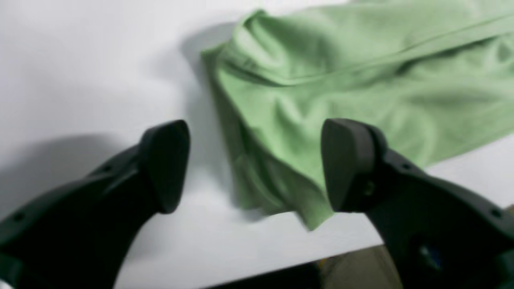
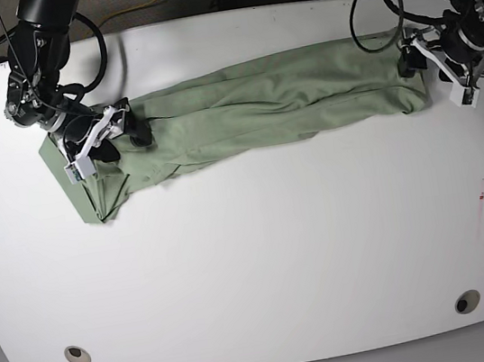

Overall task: Fold the T-shirt properly
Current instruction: 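Release the shirt end with the left gripper and regrasp its folded edge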

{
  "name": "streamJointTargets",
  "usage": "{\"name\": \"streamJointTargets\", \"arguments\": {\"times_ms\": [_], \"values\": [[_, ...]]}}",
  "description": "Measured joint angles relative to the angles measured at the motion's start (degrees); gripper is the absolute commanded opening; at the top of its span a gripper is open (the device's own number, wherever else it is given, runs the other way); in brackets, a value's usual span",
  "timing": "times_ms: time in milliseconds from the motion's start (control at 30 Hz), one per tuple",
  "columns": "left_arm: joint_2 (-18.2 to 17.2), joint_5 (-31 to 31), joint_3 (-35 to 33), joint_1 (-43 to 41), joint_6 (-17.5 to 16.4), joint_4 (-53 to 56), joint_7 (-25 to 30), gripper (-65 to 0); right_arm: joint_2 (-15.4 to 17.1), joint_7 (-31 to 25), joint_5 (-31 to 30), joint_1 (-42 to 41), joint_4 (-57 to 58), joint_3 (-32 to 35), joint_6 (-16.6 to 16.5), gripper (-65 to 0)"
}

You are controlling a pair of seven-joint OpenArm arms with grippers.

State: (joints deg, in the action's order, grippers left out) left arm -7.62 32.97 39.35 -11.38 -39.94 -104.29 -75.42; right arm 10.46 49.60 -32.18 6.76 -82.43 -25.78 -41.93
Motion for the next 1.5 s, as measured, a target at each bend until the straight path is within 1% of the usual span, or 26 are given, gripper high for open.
{"name": "streamJointTargets", "arguments": {"times_ms": [67,133,200,300,333,600,833,900,933,1100,1133,1200,1267,1367,1500], "values": [[0.4,0.7,1.8,0.1,0.0,2.9,0.0,-15.3,0.0,0.0,0.0,0.0,0.0,0.0,0.0,-14.1],[0.1,-0.1,2.8,0.3,0.0,6.4,-0.6,-15.3,0.0,0.0,0.0,0.0,0.0,0.0,0.0,-14.1],[-1.3,-0.1,2.8,0.9,0.0,9.5,-1.3,-15.3,0.0,-0.1,0.0,0.1,0.0,0.0,0.0,-14.1],[-2.6,2.8,2.8,1.9,0.0,12.4,0.1,-15.3,0.0,-0.2,0.0,0.1,0.0,0.0,0.0,-14.1],[-2.6,3.2,2.8,2.0,0.0,13.0,0.8,-15.3,0.0,-0.3,0.0,0.1,0.0,0.0,0.0,-14.1],[-2.2,3.7,1.6,2.1,0.0,14.3,1.3,-15.3,0.0,-0.3,0.0,0.1,0.0,0.0,0.0,-14.1],[1.6,4.7,0.6,2.5,-0.2,14.1,2.0,-16.0,0.0,-0.3,0.0,0.2,0.0,0.0,0.0,-14.1],[2.4,5.0,0.3,2.6,-0.2,14.1,2.0,-19.4,0.0,-0.4,0.0,0.2,0.0,0.0,0.0,-14.1],[2.4,5.0,0.2,2.5,-0.2,14.0,2.1,-22.8,0.0,-0.4,0.0,0.3,0.0,0.0,0.0,-14.1],[2.5,4.2,-1.3,2.5,-0.2,14.2,1.6,-55.1,0.0,-0.6,0.0,0.5,0.0,0.0,0.0,-14.1],[2.6,3.8,-1.5,2.4,-0.2,14.3,1.5,-59.3,0.0,-1.0,0.0,0.6,0.0,0.0,0.0,-14.1],[2.6,3.8,-3.0,2.1,0.0,14.5,1.5,-62.9,0.0,-1.4,0.0,0.8,0.0,0.0,0.0,-14.1],[2.7,4.1,-4.8,2.2,0.0,14.1,1.3,-63.3,0.0,-1.4,0.0,0.8,0.0,0.0,0.1,-14.1],[3.4,2.5,-5.1,2.0,0.0,11.2,0.0,-63.3,0.0,-1.4,0.0,0.9,0.0,0.0,0.0,-14.1],[3.3,2.2,-5.0,1.6,0.0,3.8,-0.6,-63.3,0.0,-1.6,0.0,0.9,0.0,0.0,0.0,-14.1]]}}
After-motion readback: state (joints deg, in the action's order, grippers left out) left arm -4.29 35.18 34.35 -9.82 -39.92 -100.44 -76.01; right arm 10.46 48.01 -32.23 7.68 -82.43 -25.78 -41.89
